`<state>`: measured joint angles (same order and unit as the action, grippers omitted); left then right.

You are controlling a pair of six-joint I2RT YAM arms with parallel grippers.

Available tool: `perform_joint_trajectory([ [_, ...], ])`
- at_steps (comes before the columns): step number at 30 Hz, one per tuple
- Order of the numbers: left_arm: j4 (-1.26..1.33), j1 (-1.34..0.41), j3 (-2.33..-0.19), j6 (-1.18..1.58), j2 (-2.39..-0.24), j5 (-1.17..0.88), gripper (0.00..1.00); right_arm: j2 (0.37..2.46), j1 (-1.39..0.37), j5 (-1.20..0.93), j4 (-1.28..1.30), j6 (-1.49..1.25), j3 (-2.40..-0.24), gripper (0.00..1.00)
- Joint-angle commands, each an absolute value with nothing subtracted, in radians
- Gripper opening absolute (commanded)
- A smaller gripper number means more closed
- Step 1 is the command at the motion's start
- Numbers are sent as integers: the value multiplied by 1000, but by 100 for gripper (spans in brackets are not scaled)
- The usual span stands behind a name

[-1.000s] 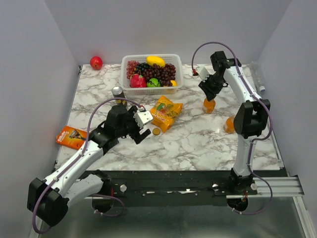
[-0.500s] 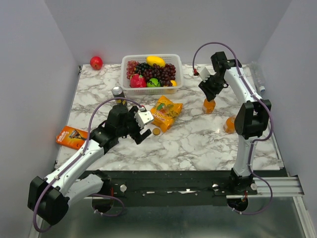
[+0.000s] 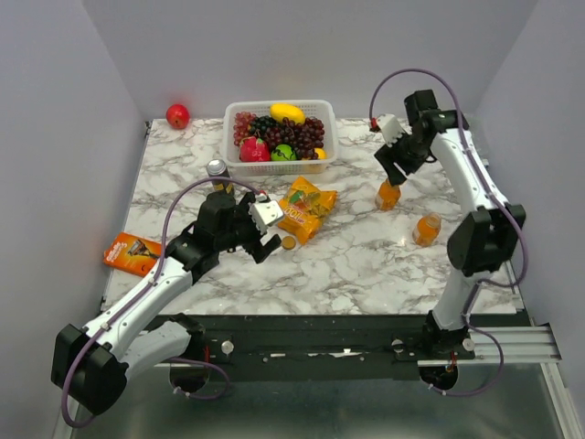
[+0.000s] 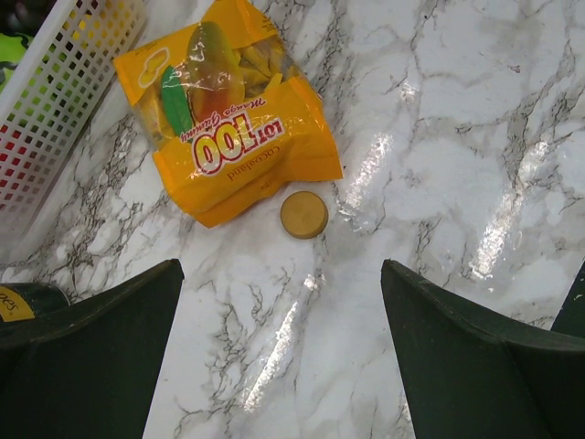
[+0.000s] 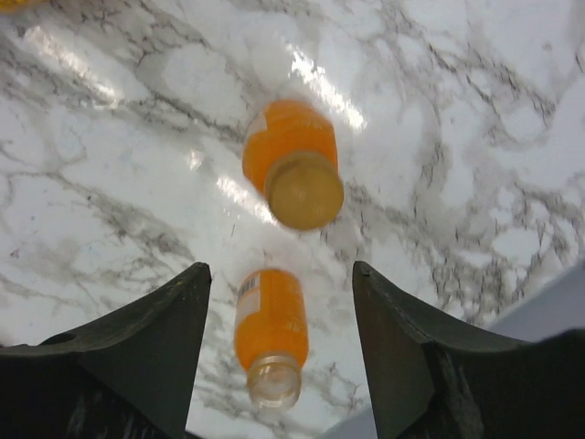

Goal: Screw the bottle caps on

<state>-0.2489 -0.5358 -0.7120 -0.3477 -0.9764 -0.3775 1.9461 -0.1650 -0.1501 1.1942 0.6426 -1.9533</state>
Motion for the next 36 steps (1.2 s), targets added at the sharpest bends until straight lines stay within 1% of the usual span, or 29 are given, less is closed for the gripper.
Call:
perform_joint_trajectory([
  [1,-176,-529,-710,-298,-962,-400,99,1654,-109,-81,1193,581,-1732,72],
  [3,-158,-529,-709,-275,-962,-419,99,1594,-88,-75,1193,577,-1595,72],
  [7,-130,-529,-703,-247,-963,-440,99,1468,-40,-58,1157,594,-1409,73],
  [10,-114,-531,-703,-235,-971,-452,99,1440,-32,-43,1117,607,-1336,73],
  [26,-147,-529,-730,-242,-997,-454,99,1575,-3,-35,1022,653,-1358,73],
  [31,-155,-529,-749,-250,-1014,-454,99,1604,32,-22,1000,666,-1364,73],
  [36,-153,-529,-752,-250,-1022,-462,99,1626,58,-23,1002,675,-1382,70],
])
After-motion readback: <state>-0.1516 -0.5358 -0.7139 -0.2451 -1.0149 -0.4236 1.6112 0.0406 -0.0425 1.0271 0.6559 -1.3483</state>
